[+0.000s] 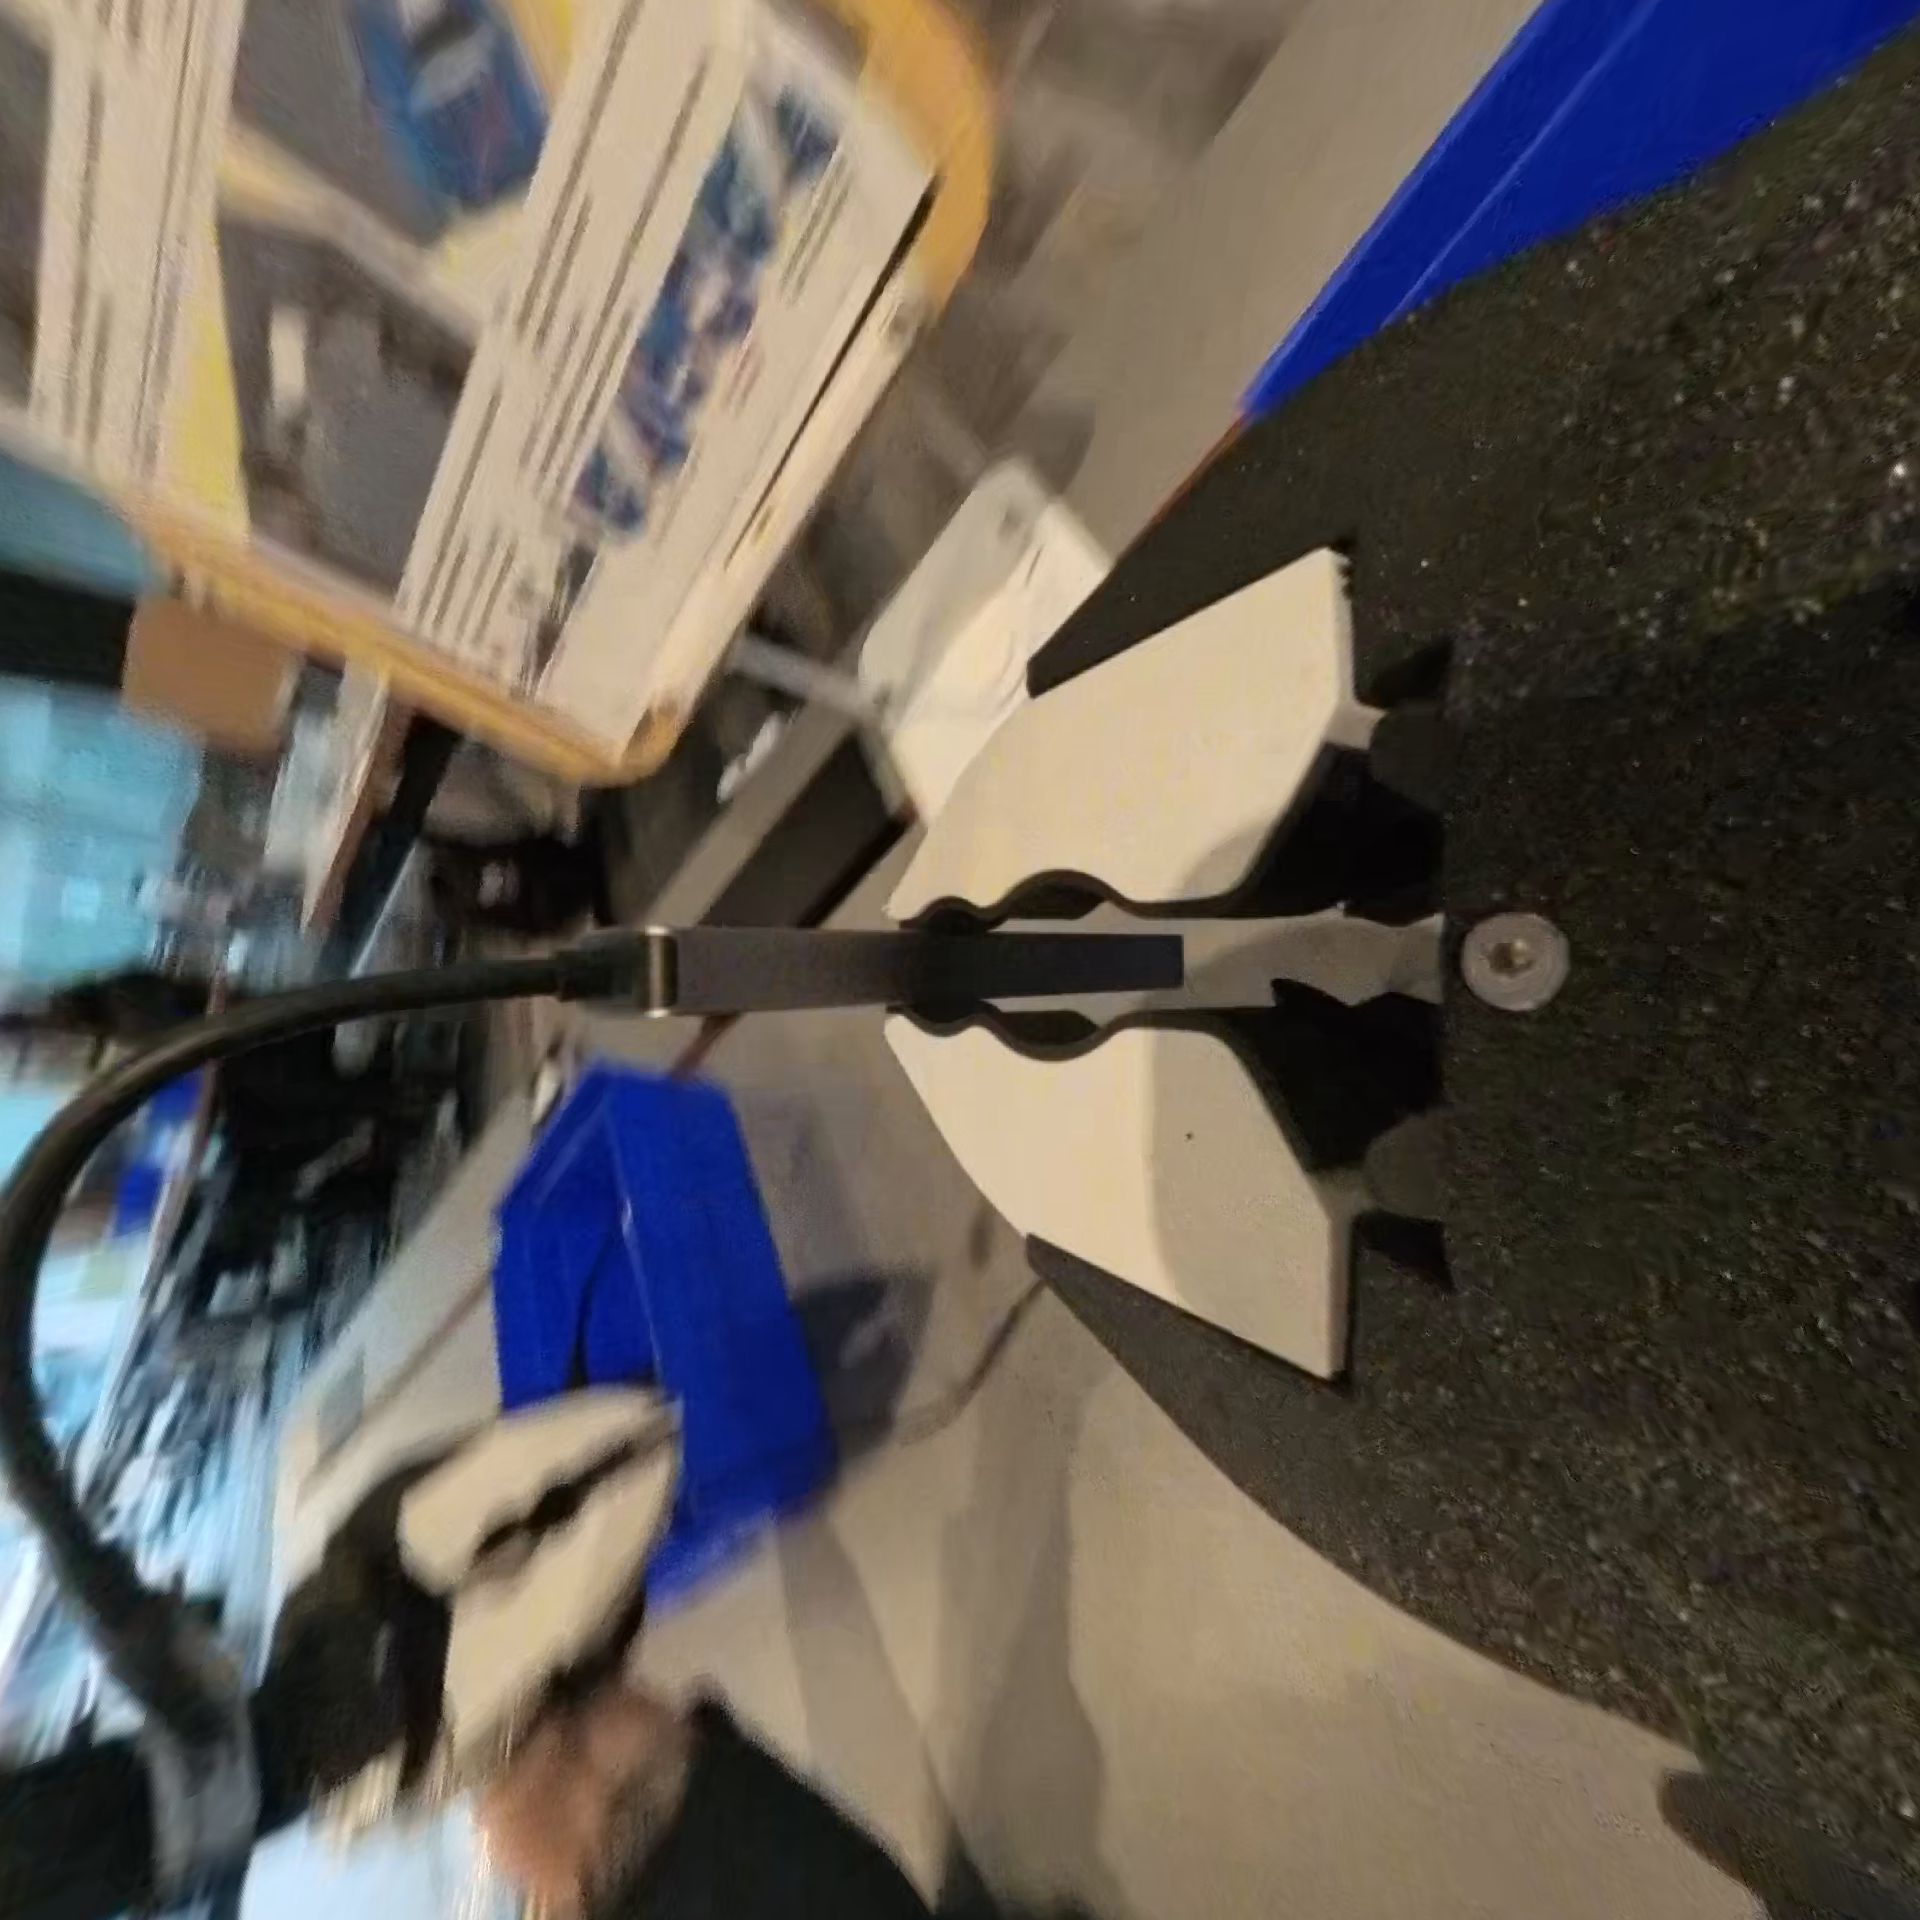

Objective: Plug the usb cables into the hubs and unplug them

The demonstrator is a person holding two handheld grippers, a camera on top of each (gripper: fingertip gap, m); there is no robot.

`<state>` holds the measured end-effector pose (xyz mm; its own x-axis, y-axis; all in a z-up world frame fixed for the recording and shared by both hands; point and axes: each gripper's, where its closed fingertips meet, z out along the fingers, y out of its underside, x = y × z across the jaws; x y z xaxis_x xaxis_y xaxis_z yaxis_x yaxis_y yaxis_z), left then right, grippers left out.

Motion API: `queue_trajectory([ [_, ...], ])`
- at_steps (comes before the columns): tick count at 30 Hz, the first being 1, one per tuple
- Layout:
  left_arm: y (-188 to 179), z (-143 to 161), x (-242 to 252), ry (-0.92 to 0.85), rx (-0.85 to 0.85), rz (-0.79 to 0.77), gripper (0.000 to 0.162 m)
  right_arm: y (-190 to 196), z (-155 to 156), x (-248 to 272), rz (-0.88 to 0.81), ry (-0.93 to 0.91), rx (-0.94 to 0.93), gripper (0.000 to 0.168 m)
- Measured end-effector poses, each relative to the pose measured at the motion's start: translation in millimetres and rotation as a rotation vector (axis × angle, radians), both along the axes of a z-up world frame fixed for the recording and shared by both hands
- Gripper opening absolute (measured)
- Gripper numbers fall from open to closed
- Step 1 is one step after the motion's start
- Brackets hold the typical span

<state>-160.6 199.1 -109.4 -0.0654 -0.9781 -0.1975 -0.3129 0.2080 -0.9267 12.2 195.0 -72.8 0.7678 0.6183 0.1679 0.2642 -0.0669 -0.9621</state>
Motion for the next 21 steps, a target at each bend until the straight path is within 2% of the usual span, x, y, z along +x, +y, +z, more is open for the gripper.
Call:
queue_trajectory([
  [3,-5.0,-9.6,8.3,0.046,0.021,-0.014,0.007,16.4,3.3,65.1,-0.389,-0.059,0.071,0.012],
  [5,-7.1,-14.9,12.6,0.073,0.04,-0.014,0.007,19.8,-3.0,100.0,-0.549,-0.141,0.104,0.012],
  [8,-10.4,-18.1,16.6,0.087,0.05,-0.022,0.007,23.1,-26.5,138.7,-0.688,-0.364,0.065,0.012],
  [12,-9.2,-15.5,15.2,0.071,0.046,-0.021,0.007,13.8,-59.3,193.9,-0.886,-0.764,-0.123,0.013],
  [15,-6.2,-9.9,9.7,0.044,0.035,-0.011,0.007,2.8,-54.9,219.2,-0.935,-0.996,-0.156,0.012],
  [18,-7.9,-1.0,5.9,0.001,0.02,-0.025,0.007,-11.8,-28.3,241.9,-0.953,-1.116,-0.12,0.012],
  [21,-13.3,6.1,5.3,-0.036,-0.002,-0.056,0.007,-8.9,-3.7,264.6,-0.866,-1.337,-0.099,0.012],
])
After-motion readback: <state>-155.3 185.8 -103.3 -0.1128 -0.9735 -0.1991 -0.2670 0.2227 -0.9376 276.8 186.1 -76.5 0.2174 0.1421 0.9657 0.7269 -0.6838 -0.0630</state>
